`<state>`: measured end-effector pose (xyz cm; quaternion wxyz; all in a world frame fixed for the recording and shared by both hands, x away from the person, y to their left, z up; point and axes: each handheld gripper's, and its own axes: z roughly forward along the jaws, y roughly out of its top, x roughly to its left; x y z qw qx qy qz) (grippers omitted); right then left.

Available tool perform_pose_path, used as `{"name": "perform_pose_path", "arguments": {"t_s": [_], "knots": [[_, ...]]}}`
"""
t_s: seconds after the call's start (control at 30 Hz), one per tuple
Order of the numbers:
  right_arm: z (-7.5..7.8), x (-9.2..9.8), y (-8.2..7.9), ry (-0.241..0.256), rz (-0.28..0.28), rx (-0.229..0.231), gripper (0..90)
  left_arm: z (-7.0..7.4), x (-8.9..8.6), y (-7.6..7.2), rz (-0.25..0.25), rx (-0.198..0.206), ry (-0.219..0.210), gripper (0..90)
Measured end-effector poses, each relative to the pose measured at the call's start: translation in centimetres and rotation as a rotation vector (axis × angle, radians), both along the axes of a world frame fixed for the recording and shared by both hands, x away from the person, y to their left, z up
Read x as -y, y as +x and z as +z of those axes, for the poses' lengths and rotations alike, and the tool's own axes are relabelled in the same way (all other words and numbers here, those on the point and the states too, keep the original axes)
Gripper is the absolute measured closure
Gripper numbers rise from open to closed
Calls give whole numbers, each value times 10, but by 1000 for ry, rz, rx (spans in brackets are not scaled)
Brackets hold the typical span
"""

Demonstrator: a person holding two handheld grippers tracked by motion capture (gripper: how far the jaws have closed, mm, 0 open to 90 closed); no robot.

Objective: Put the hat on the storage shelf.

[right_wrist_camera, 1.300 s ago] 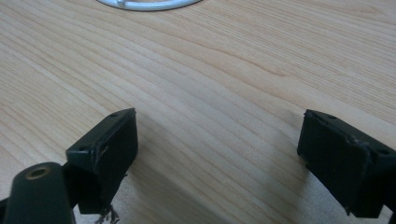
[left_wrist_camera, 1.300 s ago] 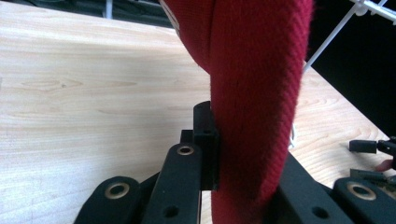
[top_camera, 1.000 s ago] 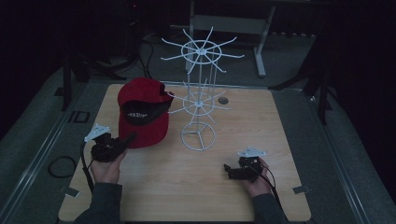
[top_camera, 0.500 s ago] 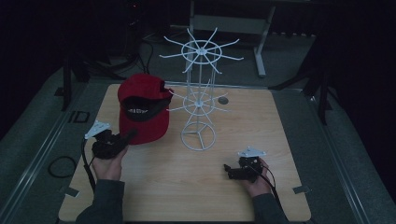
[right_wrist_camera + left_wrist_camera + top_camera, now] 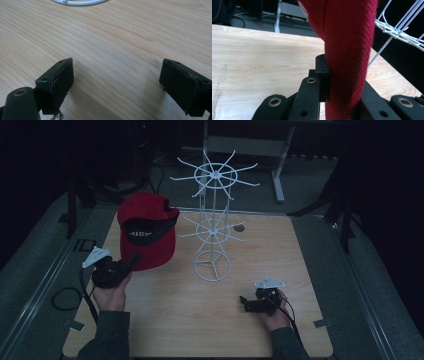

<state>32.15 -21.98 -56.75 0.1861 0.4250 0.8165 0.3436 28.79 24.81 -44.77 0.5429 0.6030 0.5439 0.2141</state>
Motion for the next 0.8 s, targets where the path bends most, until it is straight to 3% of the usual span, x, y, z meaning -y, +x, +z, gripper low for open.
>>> {"name": "perform_pose_path", "arguments": {"t_s": [0.8], "knots": [[0,0,0,2,-4,-1,121,24,-8,1,11,55,-20,854]]}}
